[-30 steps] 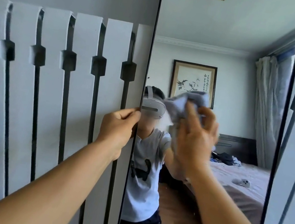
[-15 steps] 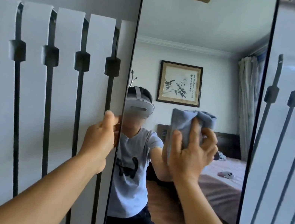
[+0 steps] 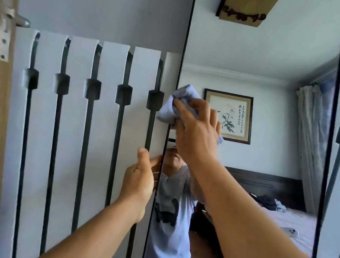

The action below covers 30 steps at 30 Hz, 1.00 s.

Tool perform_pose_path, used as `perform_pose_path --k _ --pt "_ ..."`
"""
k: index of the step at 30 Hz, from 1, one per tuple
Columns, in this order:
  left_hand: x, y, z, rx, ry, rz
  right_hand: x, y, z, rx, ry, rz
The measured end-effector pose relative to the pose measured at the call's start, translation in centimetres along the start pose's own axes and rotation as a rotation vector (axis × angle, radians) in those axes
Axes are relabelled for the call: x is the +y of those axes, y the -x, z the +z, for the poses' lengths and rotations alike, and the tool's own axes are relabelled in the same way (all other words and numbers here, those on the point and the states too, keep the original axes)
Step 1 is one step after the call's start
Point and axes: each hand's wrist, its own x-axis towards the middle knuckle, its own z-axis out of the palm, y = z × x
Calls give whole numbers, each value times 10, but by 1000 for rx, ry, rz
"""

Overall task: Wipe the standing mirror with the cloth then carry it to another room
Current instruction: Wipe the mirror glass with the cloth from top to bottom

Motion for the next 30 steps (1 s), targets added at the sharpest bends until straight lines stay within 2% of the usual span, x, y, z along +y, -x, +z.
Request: perform_pose_path --k 4,13,16,22,25,30 --pt "6 1 0 -39 7 -6 3 -29 -3 13 17 11" --pt "10 -2 -1 31 27 -91 6 96 8 -6 -5 -172" --pt "12 -2 -2 -9 58 -91 14 101 5 -28 -4 -236" --pt "13 0 -4 -72 94 -63 26 15 -1 77 -25 41" --pt "12 1 -4 -64 126 -66 27 20 2 48 -6 -75" --pt "6 -3 -4 -66 100 -80 22 116 12 -18 48 -262"
